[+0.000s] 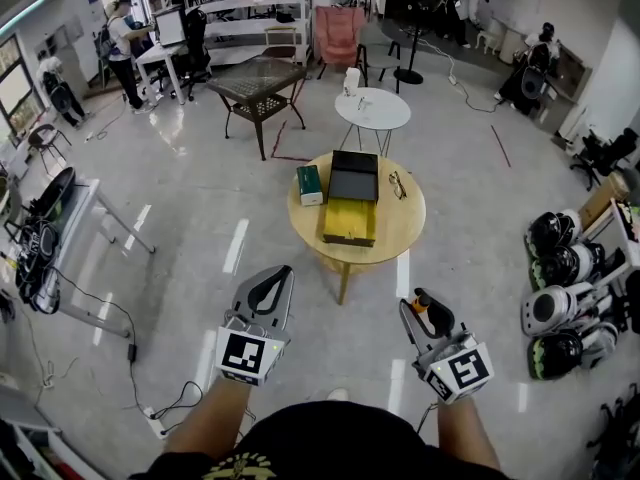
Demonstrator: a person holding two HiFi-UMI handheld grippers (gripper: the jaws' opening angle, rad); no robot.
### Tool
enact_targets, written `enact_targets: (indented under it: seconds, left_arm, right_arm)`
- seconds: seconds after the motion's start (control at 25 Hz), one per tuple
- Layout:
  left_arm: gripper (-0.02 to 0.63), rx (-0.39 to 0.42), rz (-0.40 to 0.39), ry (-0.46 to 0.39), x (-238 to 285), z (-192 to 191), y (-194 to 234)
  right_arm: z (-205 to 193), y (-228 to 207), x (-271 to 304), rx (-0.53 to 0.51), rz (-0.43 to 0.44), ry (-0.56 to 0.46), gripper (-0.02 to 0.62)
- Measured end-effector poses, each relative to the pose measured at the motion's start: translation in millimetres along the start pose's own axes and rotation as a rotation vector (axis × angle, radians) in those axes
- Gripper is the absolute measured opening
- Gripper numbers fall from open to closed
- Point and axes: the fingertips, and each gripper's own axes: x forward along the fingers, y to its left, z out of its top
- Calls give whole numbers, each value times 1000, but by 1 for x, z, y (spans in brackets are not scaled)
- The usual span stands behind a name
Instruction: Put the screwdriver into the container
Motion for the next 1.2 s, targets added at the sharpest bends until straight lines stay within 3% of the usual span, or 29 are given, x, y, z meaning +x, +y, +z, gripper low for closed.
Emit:
enact_targets:
  seconds: [0.48,1.2]
  left_arm:
    - [18,-11,30,20,20,0,-12]
    - [18,-27,-24,38,47,-16,3]
  right_arm:
    - [-4,-33,-6,26,30,-18,133]
    - [-8,-48,23,66,17,-14,133]
